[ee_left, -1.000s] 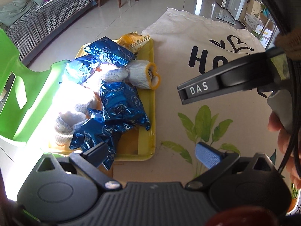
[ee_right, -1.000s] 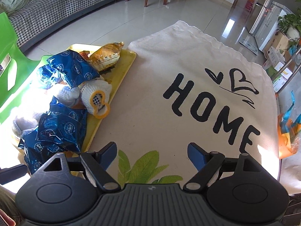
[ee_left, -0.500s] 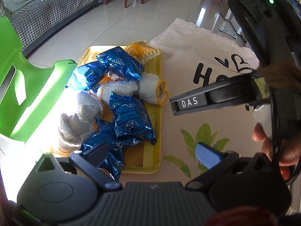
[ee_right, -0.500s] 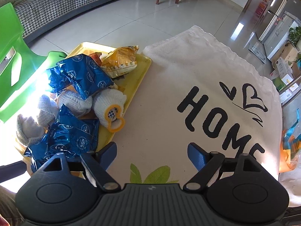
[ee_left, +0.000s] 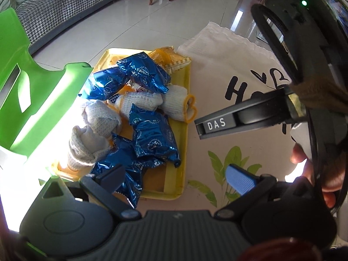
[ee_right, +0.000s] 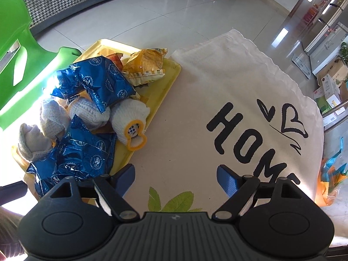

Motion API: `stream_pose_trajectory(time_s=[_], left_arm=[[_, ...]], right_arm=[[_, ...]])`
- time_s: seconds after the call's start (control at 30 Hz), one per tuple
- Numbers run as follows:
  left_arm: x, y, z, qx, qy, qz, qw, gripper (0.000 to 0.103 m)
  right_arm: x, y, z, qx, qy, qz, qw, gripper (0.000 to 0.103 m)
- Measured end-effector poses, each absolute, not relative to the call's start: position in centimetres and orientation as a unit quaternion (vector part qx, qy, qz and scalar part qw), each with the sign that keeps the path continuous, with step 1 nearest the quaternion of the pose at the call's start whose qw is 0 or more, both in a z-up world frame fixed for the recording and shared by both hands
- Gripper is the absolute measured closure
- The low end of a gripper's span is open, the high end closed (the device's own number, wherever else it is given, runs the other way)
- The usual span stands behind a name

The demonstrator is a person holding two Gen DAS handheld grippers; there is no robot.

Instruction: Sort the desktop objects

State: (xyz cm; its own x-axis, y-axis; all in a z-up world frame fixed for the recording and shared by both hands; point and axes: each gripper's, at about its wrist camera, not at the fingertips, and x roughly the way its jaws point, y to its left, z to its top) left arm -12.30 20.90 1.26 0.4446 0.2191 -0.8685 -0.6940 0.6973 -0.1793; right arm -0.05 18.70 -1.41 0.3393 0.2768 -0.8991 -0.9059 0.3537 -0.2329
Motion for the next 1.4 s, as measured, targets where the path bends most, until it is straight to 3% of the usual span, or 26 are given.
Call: stream_pose_trajectory(time_s=[0.47,1.4], left_arm=[[-12.7,21.7,1.2,-0.28,0.442,0.292,0.801,0.001],[-12.8,21.6,0.9,-0.271,0.447,0.304,0.797,0.001]], right_arm=[[-1.2,20.0,-1.6,-0.438,0.383,0.422,0.695,0.02],[-1.5,19.6,-1.4,-0.413,0.383,0.446,0.695,0.021]])
